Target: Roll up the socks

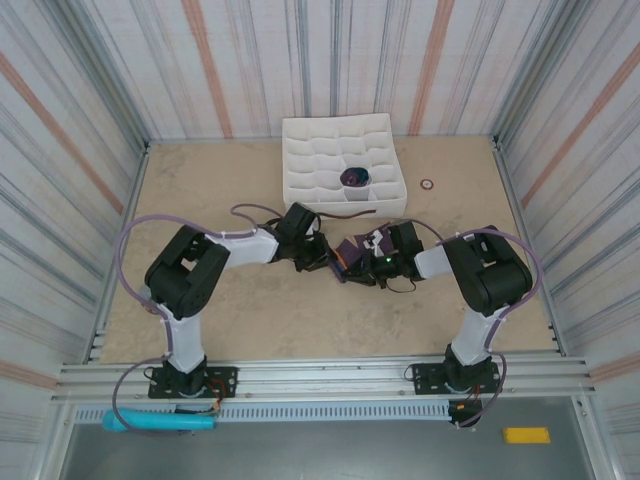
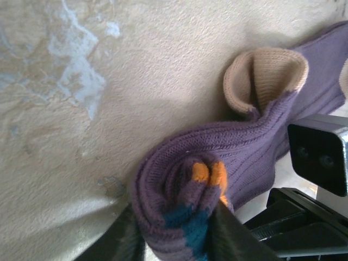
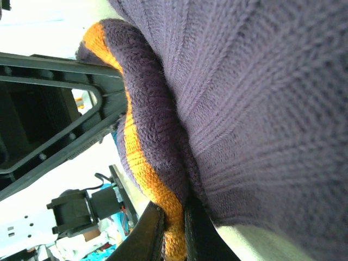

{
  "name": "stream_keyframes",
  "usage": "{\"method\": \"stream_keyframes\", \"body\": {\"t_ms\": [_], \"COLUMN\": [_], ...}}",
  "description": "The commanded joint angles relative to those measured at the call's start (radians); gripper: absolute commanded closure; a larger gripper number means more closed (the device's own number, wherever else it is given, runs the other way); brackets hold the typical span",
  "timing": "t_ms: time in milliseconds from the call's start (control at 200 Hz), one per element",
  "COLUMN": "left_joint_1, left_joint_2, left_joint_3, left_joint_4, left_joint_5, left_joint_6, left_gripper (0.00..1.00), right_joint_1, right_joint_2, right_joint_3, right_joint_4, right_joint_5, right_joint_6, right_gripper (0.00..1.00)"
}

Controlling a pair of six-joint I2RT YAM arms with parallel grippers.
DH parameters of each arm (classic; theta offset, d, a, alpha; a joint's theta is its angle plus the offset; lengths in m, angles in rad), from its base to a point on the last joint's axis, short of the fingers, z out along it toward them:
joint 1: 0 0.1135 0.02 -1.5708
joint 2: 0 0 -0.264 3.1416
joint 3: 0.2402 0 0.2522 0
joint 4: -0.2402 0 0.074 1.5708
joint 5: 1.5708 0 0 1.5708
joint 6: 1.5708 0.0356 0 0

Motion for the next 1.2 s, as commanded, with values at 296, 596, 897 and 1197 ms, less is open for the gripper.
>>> {"method": "stream_keyframes", "body": {"t_ms": [296,596,897,1197], "left_joint_1": [0.0,0.021,0.071,0.087], "left_joint_2": [0.012,0.023,0.032,0.038], "left_joint_3": [0.086,0.132,0.136,0.142], "left_joint_4": [-0.27,-0.356,-0.404,-0.432], "left_joint_5": [-0.057,0.001,0.08,0.115], "left_joint_6": [0.005,0.037,0.082,0.101], "left_gripper": [1.0,1.0,1.0,1.0], "right_joint_1": [0.065,0.327,0.618,0.755], "right_joint_2": [-0.222,-0.37,-0.347,-0.192], "right_joint_3": [0.041,0.148,0.183,0.218], "right_joint_4": [-0.423,-0.619,-0.567,-0.426], "right_joint_5": [0.36,0.851,1.254,1.512], "right_joint_6": [-0.218,-0.426,-0.618,-0.76], "right_gripper": [0.6,0.41,0.36,0.38]}}
